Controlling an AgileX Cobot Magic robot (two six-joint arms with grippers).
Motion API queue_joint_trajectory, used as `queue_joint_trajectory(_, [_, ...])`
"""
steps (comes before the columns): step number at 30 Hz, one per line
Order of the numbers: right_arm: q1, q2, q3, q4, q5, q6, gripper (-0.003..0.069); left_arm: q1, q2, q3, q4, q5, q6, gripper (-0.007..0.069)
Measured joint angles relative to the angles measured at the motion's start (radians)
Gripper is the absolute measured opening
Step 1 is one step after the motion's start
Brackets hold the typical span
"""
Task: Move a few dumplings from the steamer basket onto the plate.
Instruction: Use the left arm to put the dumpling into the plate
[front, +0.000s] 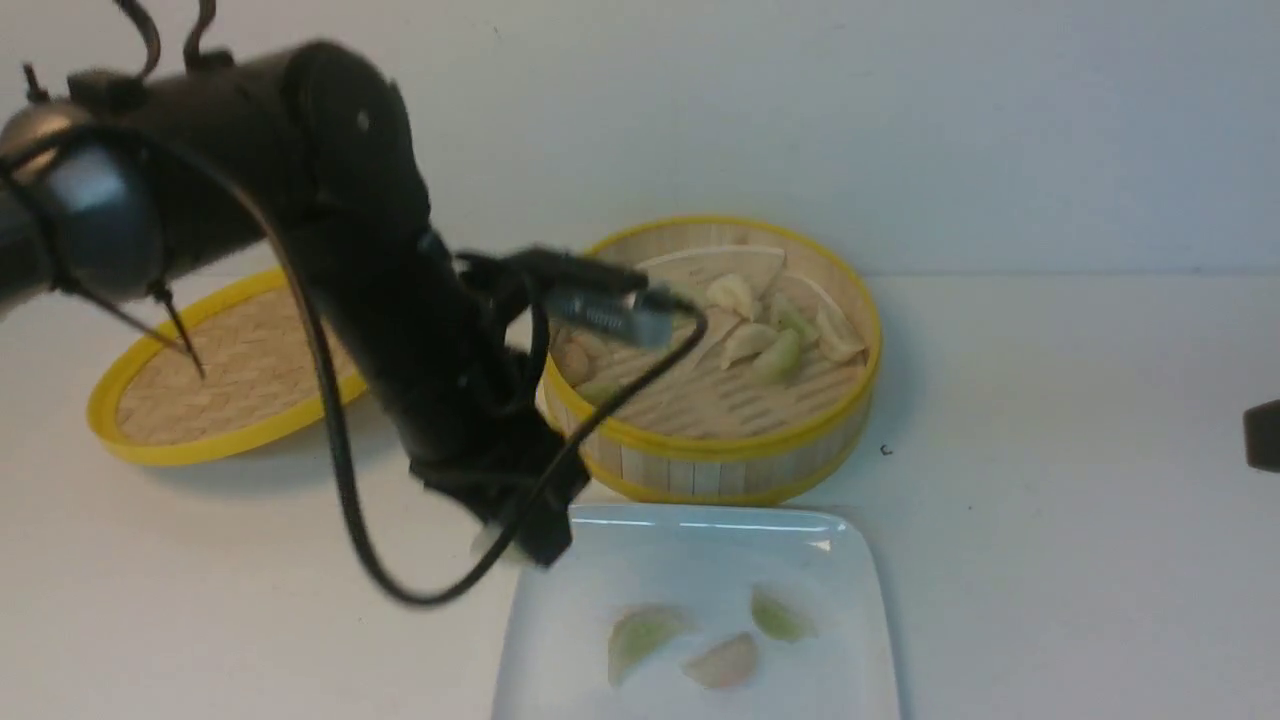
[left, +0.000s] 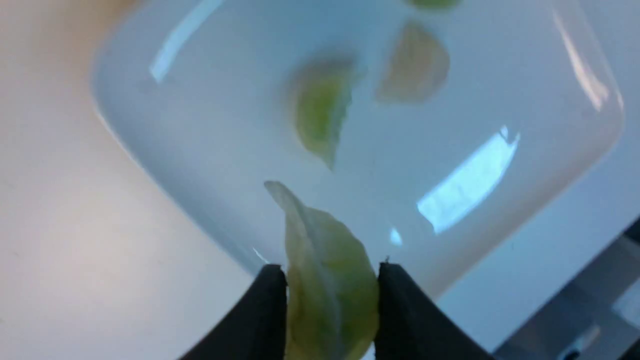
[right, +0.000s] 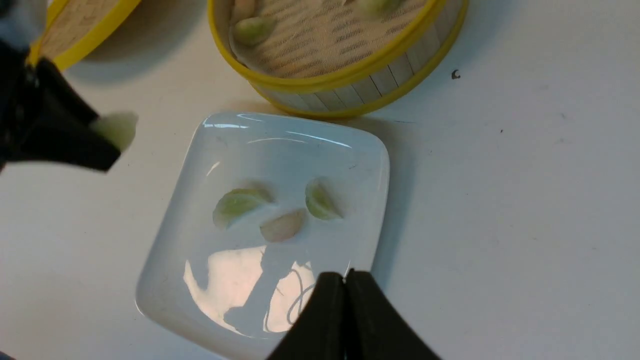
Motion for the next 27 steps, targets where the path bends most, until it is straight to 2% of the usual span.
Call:
queue_joint_trajectory(6, [0.000,0.000,0.000,0.000,0.000,0.000,-0.0015,-0.126,-0.012,0.201,0.000,-0.114,0.019,0.0204])
queue_joint_trajectory(11, [0.000,0.000,0.000,0.000,0.000,-0.005,-0.0015,-0.247,-0.012,0.232,0.000,-0.267,0.024,0.0204])
queue_joint_trajectory(17, [0.000,0.000,0.000,0.000,0.000,-0.007,-0.0015,-0.283,0.003,0.233,0.003,-0.359,0.023,0.0204])
queue_joint_trajectory(19, [0.000,0.000,0.000,0.000,0.000,-0.012,-0.0015,-0.283,0.020,0.233,0.004,-0.369,0.016,0.0247])
queue_joint_trajectory(23, [0.000,0.000,0.000,0.000,0.000,-0.027,-0.0015,-0.283,0.029,0.233,0.004,-0.370,0.015,0.0395])
queue_joint_trajectory(27, [0.000,0.004,-0.001,0.000,0.000,-0.051,-0.0015,-0.283,0.029,0.228,0.007,-0.368,0.007,0.0470])
